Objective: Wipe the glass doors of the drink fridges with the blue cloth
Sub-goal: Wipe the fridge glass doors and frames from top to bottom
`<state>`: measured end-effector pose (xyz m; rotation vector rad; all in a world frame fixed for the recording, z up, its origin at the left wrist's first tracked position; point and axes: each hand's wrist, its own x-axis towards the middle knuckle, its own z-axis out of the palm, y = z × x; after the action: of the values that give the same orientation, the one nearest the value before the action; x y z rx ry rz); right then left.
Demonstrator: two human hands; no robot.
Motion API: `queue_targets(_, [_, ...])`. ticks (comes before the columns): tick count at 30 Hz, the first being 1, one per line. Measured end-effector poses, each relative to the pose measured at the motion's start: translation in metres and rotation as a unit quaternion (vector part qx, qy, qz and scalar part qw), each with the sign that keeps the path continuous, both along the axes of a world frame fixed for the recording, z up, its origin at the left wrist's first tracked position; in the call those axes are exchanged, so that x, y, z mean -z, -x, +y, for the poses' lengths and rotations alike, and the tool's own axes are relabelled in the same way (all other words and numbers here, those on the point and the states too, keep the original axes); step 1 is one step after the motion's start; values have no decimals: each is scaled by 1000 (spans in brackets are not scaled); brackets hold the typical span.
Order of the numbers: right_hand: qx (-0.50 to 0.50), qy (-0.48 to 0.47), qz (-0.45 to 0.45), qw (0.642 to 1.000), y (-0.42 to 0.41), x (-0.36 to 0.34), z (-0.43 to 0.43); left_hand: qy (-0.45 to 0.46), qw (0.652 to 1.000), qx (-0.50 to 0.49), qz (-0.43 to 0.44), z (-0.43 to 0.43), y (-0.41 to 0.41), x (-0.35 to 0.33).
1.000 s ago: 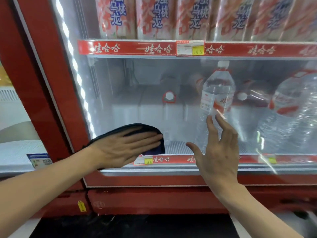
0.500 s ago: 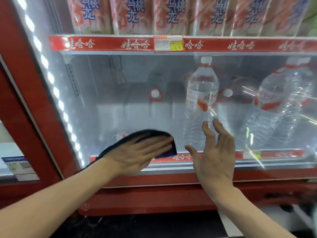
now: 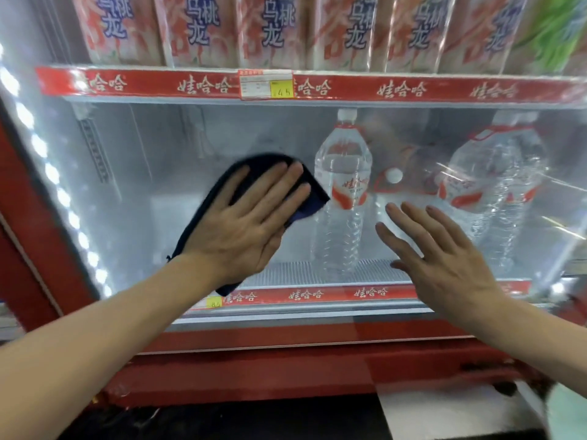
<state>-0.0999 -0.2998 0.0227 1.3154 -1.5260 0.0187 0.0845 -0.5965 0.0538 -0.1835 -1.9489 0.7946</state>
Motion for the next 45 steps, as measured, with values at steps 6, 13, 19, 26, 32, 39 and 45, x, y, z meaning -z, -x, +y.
queue_targets(6, [-5,11,-26,1000,-4,-4,4,117,975,-14,-190,11,-11,47])
queue_targets(13, [48,31,-24,998,13,-1,54,7,1000,-27,5,9,9,-59])
queue_targets(19, [30,51,-25,998,31,13,48,5,1000,-12,12,49,38,-12])
queue_targets(26, [26,45,-60,997,31,2,65,152,965,-1,-215,78,39,31])
queue_targets(32, [57,85,-101,990,54,14,104,69,994,-9,-82,89,71,-46])
queue_targets(39, [59,101,-114,987,66,33,99,31,999,-8,-35,122,99,27])
queue_targets(45, [27,74,-124,989,75,23,117,138,967,8,-213,139,95,46])
